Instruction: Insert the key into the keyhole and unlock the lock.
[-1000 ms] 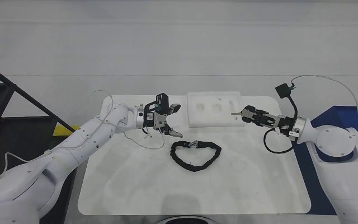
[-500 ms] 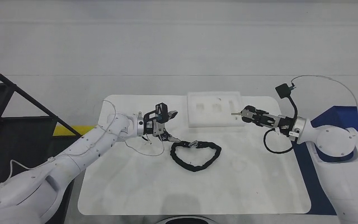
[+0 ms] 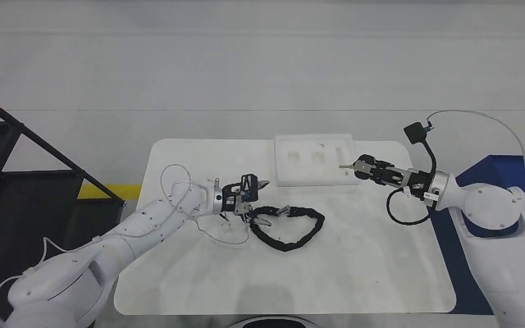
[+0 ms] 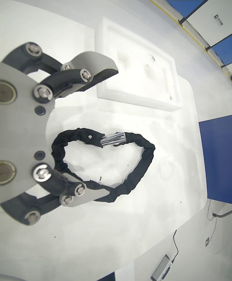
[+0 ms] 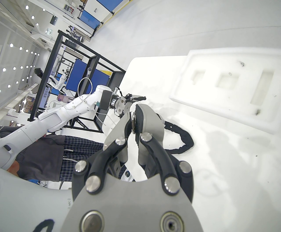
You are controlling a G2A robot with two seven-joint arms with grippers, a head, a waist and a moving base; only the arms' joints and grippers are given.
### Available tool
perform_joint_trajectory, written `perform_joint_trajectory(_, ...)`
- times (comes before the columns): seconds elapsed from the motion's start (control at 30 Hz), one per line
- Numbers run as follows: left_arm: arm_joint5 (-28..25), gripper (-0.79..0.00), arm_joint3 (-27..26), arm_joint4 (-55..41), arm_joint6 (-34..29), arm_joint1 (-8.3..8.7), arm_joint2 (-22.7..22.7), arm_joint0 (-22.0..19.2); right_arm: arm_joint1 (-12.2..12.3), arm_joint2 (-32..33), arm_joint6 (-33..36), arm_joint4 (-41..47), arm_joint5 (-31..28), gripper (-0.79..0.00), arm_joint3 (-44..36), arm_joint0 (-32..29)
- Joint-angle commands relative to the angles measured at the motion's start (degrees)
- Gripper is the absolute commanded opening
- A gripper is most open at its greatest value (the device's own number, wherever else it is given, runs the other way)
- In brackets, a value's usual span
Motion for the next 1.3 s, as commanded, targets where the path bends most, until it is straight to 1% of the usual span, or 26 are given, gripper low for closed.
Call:
perform_joint_trajectory(0.0,-0.07,0.0,1.36,1.05,-0.49,-1.14,0.48,-0.41,0.0,0.0,0.0,0.0,0.0,-0.785,0.0,0.0)
perform_joint_trajectory(0.23,-1.62,0.0,6.92,3.15,-0.95,-5.34,1.89,-1.88,0.0,0.0,0.0,0.0,0.0,-0.785,0.0,0.0)
perform_joint_trajectory(0.43,-2.81,-0.009,12.11,4.17,0.56,-8.79,2.8,-2.61,0.0,0.0,0.0,0.0,0.0,-0.785,0.0,0.0)
perform_joint_trajectory(0.57,-3.52,-0.068,15.67,4.68,1.73,-11.01,3.34,-2.85,0.0,0.0,0.0,0.0,0.0,-0.785,0.0,0.0)
perform_joint_trajectory(0.7,-3.93,-0.077,19.33,5.29,2.84,-13.17,3.86,-2.96,0.0,0.0,0.0,0.0,0.0,-0.785,0.0,0.0)
perform_joint_trajectory(0.77,-3.99,-0.108,20.95,5.63,3.48,-14.2,4.09,-2.95,0.0,0.0,0.0,0.0,0.0,-0.785,0.0,0.0)
perform_joint_trajectory(0.83,-3.98,-0.114,22.46,6.1,4.2,-15.13,4.28,-3.03,0.0,0.0,0.0,0.0,0.0,-0.785,0.0,0.0)
perform_joint_trajectory(1.0,-3.72,-0.228,26.43,6.55,5.84,-17.16,4.31,-3.24,0.0,0.0,0.0,0.0,0.0,-0.785,0.0,0.0)
perform_joint_trajectory(1.07,-3.73,-0.256,27.73,6.87,6.37,-17.9,4.36,-3.34,0.0,0.0,0.0,0.0,0.0,-0.785,0.0,0.0)
perform_joint_trajectory(1.17,-3.43,-0.268,29.37,7.65,6.97,-18.92,4.53,-3.41,0.0,0.0,0.0,0.0,0.0,-0.785,0.0,0.0)
perform_joint_trajectory(1.2,-3.33,-0.296,29.85,8.09,6.92,-19.24,4.66,-3.46,0.0,0.0,0.0,0.0,0.0,-0.785,0.0,0.0)
perform_joint_trajectory(1.27,-3.19,-0.305,30.84,8.58,7.07,-19.87,4.76,-3.49,0.0,0.0,0.0,0.0,0.0,-0.785,0.0,0.0)
